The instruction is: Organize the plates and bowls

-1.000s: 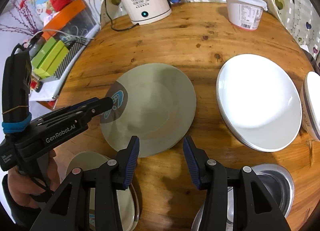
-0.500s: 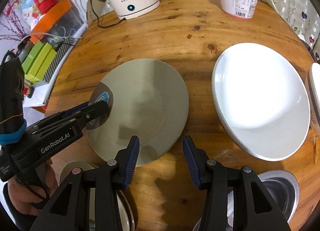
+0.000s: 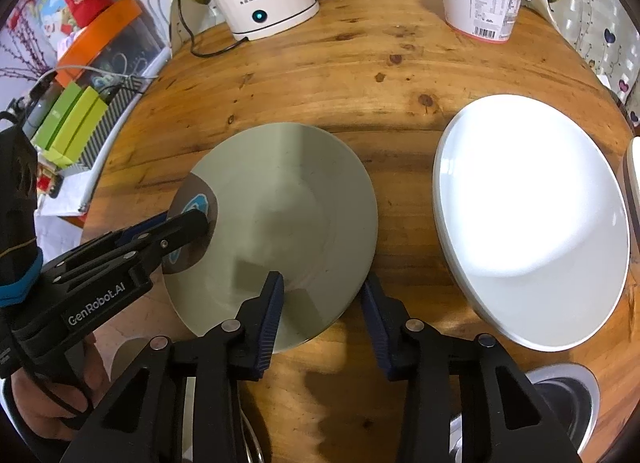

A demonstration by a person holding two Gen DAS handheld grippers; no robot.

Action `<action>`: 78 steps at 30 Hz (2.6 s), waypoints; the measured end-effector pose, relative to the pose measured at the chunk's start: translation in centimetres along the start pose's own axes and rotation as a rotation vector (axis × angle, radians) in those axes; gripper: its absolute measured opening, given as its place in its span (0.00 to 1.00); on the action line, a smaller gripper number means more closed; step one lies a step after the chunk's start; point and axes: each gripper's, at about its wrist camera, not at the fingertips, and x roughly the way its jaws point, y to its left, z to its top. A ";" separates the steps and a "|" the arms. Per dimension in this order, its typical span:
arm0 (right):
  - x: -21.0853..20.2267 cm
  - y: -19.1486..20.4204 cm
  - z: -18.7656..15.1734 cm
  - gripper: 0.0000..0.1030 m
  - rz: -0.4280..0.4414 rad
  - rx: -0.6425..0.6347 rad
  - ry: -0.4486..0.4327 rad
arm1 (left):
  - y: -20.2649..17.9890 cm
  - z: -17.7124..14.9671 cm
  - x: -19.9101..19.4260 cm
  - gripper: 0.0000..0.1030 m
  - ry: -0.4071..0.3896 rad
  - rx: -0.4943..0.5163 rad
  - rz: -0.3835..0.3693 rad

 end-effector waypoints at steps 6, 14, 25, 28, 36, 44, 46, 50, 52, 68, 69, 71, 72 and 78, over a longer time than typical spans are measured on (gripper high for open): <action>-0.1 0.0 0.1 0.33 -0.002 -0.005 -0.013 | 0.1 -0.3 -0.3 0.31 -0.003 -0.010 0.005; -0.4 0.2 0.2 0.31 0.008 -0.012 -0.023 | 0.3 -0.6 -1.0 0.30 -0.013 -0.022 0.011; -1.7 0.6 0.1 0.31 0.018 -0.031 -0.049 | 0.0 -1.1 -2.5 0.31 -0.032 -0.029 0.019; -2.1 0.8 0.1 0.31 0.020 -0.035 -0.054 | -0.1 -1.2 -3.0 0.31 -0.039 -0.030 0.020; -3.0 1.4 -0.5 0.31 0.028 -0.058 -0.063 | -0.1 -2.1 -4.5 0.31 -0.055 -0.042 0.027; -4.1 2.1 -1.6 0.31 0.042 -0.080 -0.065 | -0.2 -3.7 -6.4 0.31 -0.070 -0.058 0.042; -4.2 2.4 -2.0 0.31 0.044 -0.088 -0.065 | -0.2 -4.2 -6.8 0.30 -0.073 -0.063 0.046; -4.6 2.9 -2.8 0.31 0.047 -0.101 -0.063 | -0.3 -5.2 -7.5 0.31 -0.078 -0.072 0.053; -4.8 3.1 -3.3 0.31 0.049 -0.106 -0.061 | -0.3 -5.7 -7.9 0.30 -0.080 -0.077 0.054; -5.9 4.1 -6.6 0.31 0.062 -0.146 -0.051 | -0.6 -10.4 -10.0 0.31 -0.083 -0.108 0.076; -5.9 4.2 -6.9 0.31 0.064 -0.147 -0.048 | -0.6 -10.8 -10.1 0.31 -0.084 -0.111 0.077; -5.8 4.3 -7.2 0.31 0.068 -0.152 -0.044 | -0.6 -11.2 -10.3 0.31 -0.084 -0.117 0.078; -5.8 4.4 -7.5 0.31 0.069 -0.156 -0.042 | -0.6 -11.7 -10.4 0.31 -0.084 -0.122 0.079; -5.7 5.0 -8.8 0.31 0.081 -0.178 -0.028 | -0.4 -13.4 -11.1 0.31 -0.087 -0.145 0.097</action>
